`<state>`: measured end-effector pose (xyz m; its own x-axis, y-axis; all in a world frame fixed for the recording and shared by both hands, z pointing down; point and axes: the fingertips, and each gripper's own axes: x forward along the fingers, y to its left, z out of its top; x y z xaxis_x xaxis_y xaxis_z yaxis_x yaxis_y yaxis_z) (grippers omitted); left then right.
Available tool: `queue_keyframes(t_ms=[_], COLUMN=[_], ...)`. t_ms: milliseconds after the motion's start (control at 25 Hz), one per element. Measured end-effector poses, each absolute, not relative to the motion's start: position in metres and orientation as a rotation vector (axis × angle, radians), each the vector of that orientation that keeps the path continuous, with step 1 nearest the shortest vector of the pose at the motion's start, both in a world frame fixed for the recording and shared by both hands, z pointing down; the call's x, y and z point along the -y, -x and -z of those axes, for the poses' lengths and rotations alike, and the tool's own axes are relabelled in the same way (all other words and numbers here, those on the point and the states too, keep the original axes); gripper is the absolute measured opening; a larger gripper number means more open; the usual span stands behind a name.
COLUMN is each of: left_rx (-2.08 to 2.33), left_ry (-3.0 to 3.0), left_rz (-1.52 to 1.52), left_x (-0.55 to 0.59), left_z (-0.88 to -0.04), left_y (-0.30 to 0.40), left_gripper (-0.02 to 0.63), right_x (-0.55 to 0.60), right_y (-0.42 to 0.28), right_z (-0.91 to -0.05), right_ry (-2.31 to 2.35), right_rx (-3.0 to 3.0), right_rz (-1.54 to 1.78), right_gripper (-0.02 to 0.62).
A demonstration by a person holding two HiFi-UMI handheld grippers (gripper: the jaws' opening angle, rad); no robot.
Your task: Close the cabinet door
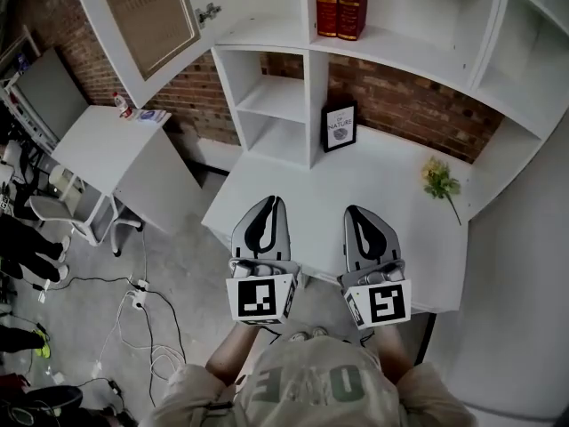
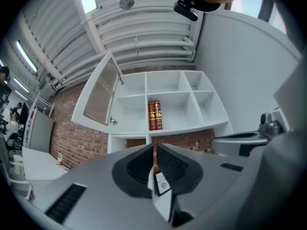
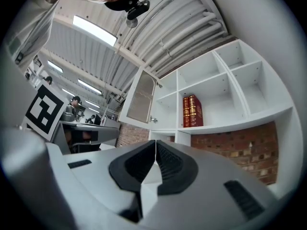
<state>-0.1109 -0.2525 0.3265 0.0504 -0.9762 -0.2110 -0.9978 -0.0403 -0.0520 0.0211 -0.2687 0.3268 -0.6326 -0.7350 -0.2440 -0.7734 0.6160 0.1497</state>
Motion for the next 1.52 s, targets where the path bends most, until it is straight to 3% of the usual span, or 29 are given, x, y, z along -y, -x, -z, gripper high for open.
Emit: queue_keyframes(t_ms=[400,640,760,800,880,960,1280,1520], left_rx=[-2.317,-2.345,-2.297,-2.281,-2.258,-2.259,-2.305,-2.355], left_ry=[1.782,1.616,1.583,1.576,1.568,1.569,1.739,1.724], left_rz=[-0.158,-0.175,-0.166,-0.174,-0.191,-0.22,-0.32,-0.227], left_x=[0.203,0.181,0.184,0.188,0.197,0.208,0.279,0.322], left_z=[-0.29,-0.249,-0.219,-0.207,-0.184,-0.167,-0.135,-0.144], left_y=[0.214,0.263,0.278,0.284,0.298,0.314,0.38,0.412], left_gripper=[0.032,0.034,0.039,0.067,0.188,0.229,0.239,0.239], right_x=[0.251,0.227,0.217,0.214,0.211,0.21,0.207,0.218], right_y=[0.126,0.178,0.189,0.192,0.198,0.204,0.21,0.203], right_z=[-0.285,-0.271,-0.264,-0.263,-0.263,-0.263,-0.257,-0.266], right_ry=[0.767,0.585,0.531,0.514,0.477,0.458,0.467,0.527], right_rx=[-2.762,-2.77,-2.771,-2.774,-2.783,-2.788,-2.781,-2.806], right_rz=[-0.299,-0.308,-0.312,-0.307,-0.291,-0.275,-0.26,-0.276], right_gripper=[0.017,0.017,0.017,0.017,0.017,0.017,0.017,0.017])
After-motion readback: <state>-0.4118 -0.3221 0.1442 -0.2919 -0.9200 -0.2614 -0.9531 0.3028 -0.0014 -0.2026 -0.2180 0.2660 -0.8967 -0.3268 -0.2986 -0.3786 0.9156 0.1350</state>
